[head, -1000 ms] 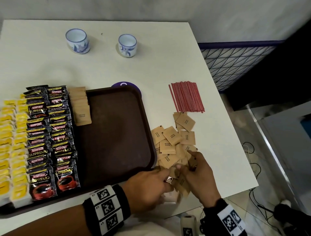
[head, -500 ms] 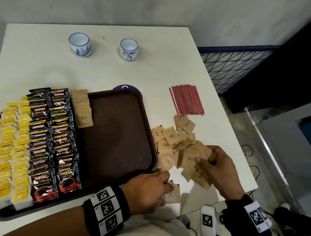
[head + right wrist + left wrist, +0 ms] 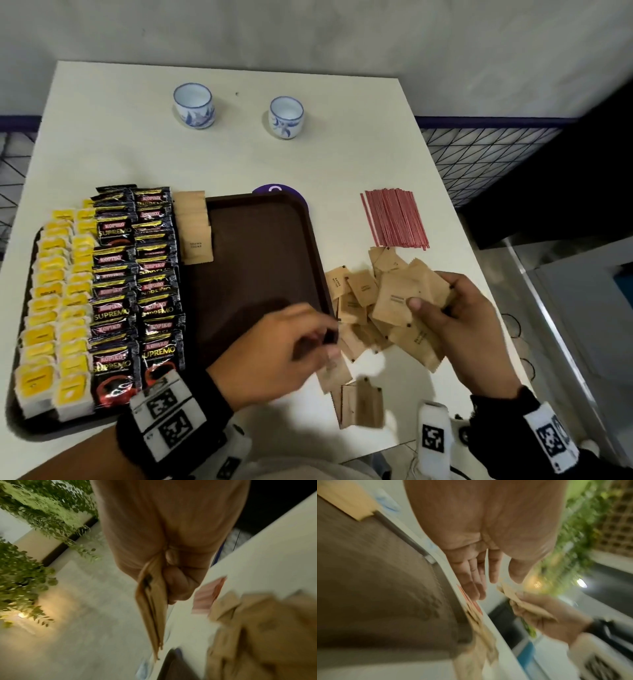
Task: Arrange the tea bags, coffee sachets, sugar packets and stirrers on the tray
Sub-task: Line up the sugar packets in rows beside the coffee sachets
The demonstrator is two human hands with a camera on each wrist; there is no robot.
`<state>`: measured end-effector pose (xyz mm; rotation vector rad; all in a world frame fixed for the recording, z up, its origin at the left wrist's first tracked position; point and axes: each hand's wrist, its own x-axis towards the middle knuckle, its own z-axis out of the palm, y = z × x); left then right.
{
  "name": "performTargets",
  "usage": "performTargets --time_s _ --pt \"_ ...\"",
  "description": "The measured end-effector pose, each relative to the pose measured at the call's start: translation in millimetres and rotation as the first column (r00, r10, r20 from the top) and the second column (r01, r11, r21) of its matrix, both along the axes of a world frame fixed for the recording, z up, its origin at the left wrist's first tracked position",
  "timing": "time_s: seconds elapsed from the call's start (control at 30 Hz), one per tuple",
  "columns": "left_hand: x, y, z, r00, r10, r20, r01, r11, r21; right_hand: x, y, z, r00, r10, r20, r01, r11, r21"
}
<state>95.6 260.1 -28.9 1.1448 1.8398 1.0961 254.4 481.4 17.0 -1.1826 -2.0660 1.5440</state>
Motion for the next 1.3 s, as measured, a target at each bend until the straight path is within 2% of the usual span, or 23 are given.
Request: performTargets --time_s 0.03,0.1,0.2,0.27,0.3,0.33,0.37,0.43,0.53,0.63,0.73,0.8,0.87,0.97,1.1,1.3 --pt "-8.9 -3.7 4.4 0.984 0.118 0.134 -0.122 0.992 0.023 -13.6 -8.8 -0.3 0.999 0.039 -0.025 -0.039 0.999 -0.026" --pt "-25.8 -10.0 11.9 0.864 0.259 0.431 -0.283 0.959 -0.009 -44.3 -29.4 -3.3 0.991 0.114 -0.074 -0.119 0.991 -0.063" --pt "-44.1 -23.3 22.8 0.568 0.298 0.767 -0.34 0.934 -0.111 -94.1 -69.3 -10.1 0.968 0.22 -0.123 -0.231 0.969 -0.085" --pt "-52.7 -37.2 25.0 0.356 0.269 0.895 -0.346 0.927 -0.142 -124.3 -97.6 -16.9 0.956 0.266 -0.126 -0.277 0.958 -0.077" --pt "-55.8 -43.8 24.0 0.274 0.244 0.93 -0.355 0.925 -0.138 -135.6 -110.4 -20.6 0.955 0.269 -0.129 -0.28 0.957 -0.08" --pt "-60.5 -52.9 22.6 0.217 0.221 0.951 -0.376 0.918 -0.128 -147.1 -123.8 -24.2 0.954 0.266 -0.137 -0.279 0.957 -0.082" --pt "-63.8 -59.5 21.7 0.189 0.204 0.96 -0.395 0.911 -0.116 -154.7 -134.1 -27.4 0.956 0.256 -0.147 -0.269 0.96 -0.076" --pt "-70.6 -73.6 18.9 0.199 0.205 0.958 -0.448 0.889 -0.097 -167.6 -154.1 -34.3 0.955 0.246 -0.164 -0.258 0.965 -0.055" --pt "-76.1 -87.1 11.3 0.315 0.323 0.892 -0.511 0.85 -0.127 -179.7 -176.6 -38.4 0.955 0.255 -0.153 -0.265 0.963 -0.052" --pt "-82.8 -95.2 4.7 0.444 0.404 0.8 -0.516 0.845 -0.141 -187.9 -186.0 -37.8 0.943 0.312 -0.116 -0.321 0.945 -0.071" --pt "-92.6 -103.6 3.8 0.52 0.443 0.731 -0.514 0.845 -0.147 -190.6 -186.5 -32.2 0.913 0.405 -0.04 -0.405 0.914 0.01" --pt "-98.6 -108.3 4.4 0.559 0.435 0.706 -0.496 0.858 -0.136 -194.4 -187.3 -29.6 0.914 0.406 -0.01 -0.404 0.912 0.072" --pt "-102.2 -110.9 5.6 0.562 0.431 0.706 -0.491 0.861 -0.134 -198.4 -188.0 -27.9 0.921 0.388 -0.028 -0.384 0.918 0.104" --pt "-109.3 -117.5 5.3 0.524 0.445 0.726 -0.513 0.846 -0.149 -206.0 -188.1 -26.9 0.928 0.36 -0.095 -0.353 0.932 0.079" --pt "-117.2 -129.3 3.6 0.508 0.462 0.727 -0.542 0.828 -0.147 -212.4 -188.8 -22.9 0.911 0.404 -0.085 -0.398 0.914 0.08" --pt "-121.7 -141.9 3.1 0.475 0.556 0.682 -0.624 0.759 -0.185 -220.1 -188.9 -24.0 0.892 0.44 -0.101 -0.45 0.886 -0.11"
